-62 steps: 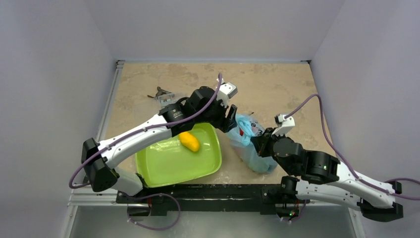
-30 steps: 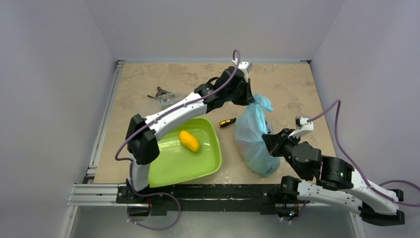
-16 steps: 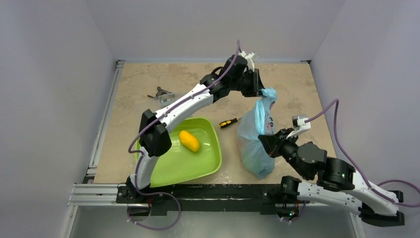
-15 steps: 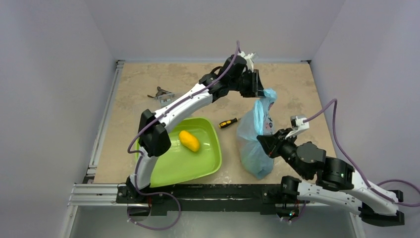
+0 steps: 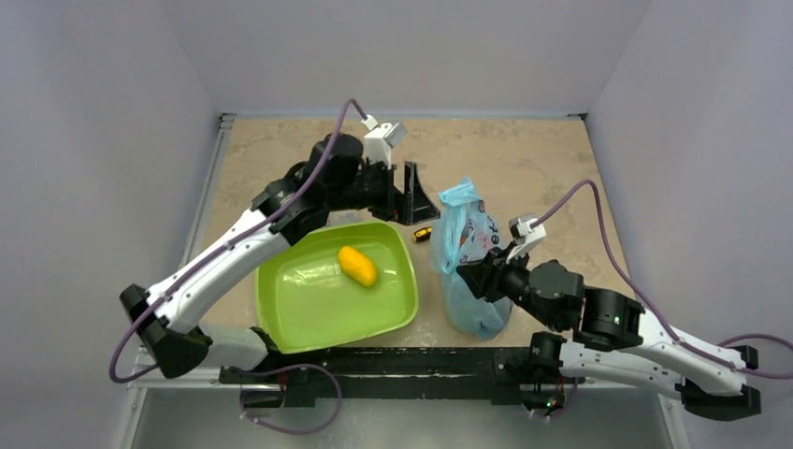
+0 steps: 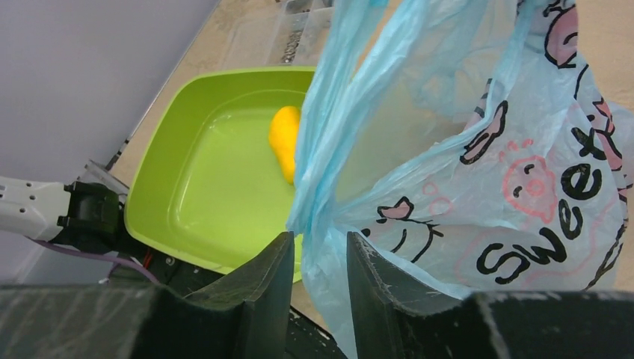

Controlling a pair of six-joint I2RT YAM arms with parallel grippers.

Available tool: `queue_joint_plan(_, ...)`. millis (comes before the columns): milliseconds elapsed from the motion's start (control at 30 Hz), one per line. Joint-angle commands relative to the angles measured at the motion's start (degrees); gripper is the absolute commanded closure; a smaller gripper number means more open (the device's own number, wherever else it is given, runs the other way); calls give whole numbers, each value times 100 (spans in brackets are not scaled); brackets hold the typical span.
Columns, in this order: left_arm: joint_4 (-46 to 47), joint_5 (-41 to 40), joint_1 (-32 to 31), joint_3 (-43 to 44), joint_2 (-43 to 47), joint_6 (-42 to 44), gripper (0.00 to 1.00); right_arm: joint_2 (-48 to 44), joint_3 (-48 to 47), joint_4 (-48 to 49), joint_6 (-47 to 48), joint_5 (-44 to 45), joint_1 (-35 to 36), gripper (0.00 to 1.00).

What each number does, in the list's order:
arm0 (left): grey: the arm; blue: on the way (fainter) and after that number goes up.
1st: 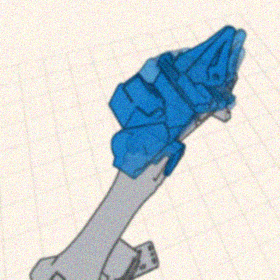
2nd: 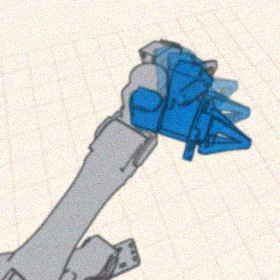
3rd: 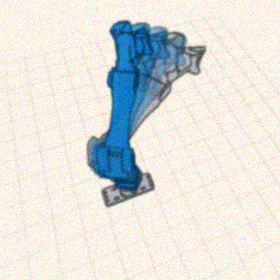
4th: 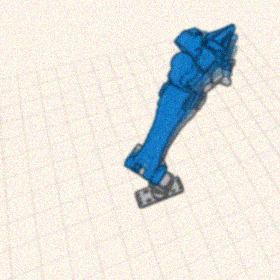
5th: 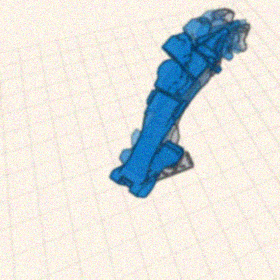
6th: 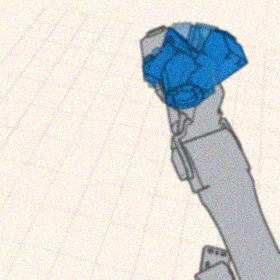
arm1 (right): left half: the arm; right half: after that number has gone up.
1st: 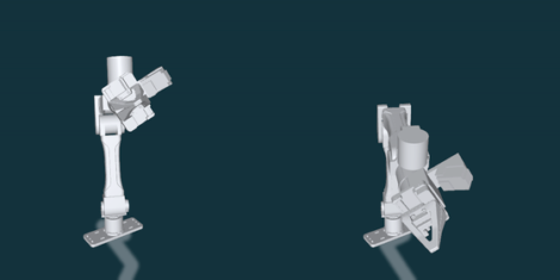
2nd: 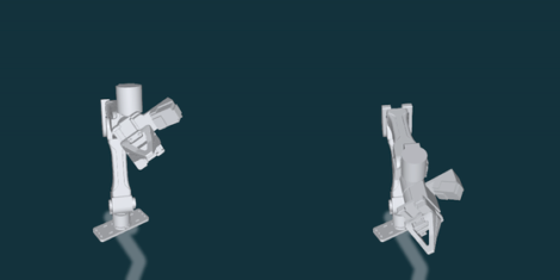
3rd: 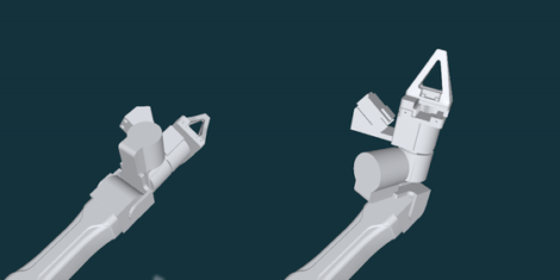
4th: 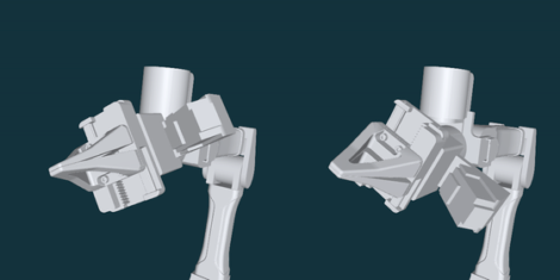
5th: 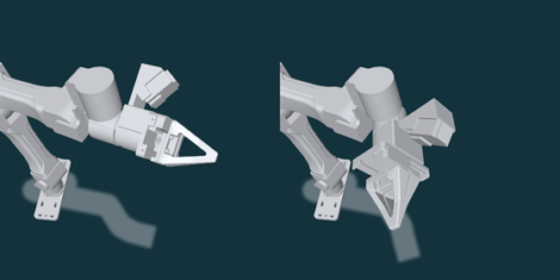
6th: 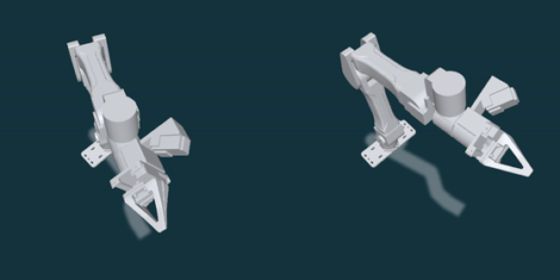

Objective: Take the fake fruits out of the plastic bag
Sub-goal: Untie the plastic bag at the center of the board.

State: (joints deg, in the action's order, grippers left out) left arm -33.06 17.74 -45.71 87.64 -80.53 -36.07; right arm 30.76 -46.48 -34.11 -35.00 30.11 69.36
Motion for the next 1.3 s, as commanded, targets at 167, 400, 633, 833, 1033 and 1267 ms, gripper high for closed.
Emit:
queue_joint_plan(167, 1120, -506, -418, -1330, 453, -463, 18, 53, 31, 57, -432, -161, 25, 50)
queue_joint_plan(400, 1316, -868, -605, -1064, -64, -428, 22, 284, -519, -1505, -2118, 1643, 25, 10)
queue_joint_plan(633, 1658, -815, -605, -1020, -148, -464, 31, 1129, -1442, -3266, -2982, 2669, 25, 1)
queue_joint_plan(833, 2053, -446, -605, -982, -262, -517, 39, 1527, -1870, -3229, -2588, 2892, -75, 1)
queue_joint_plan(1033, 2181, -367, -610, -1100, -268, -568, 56, 1870, -1701, -1383, -178, 630, -2302, 1)
queue_joint_plan(1267, 2816, -80, -691, -1536, 138, -457, 97, 2110, -1592, -703, 109, -732, -3096, 1)
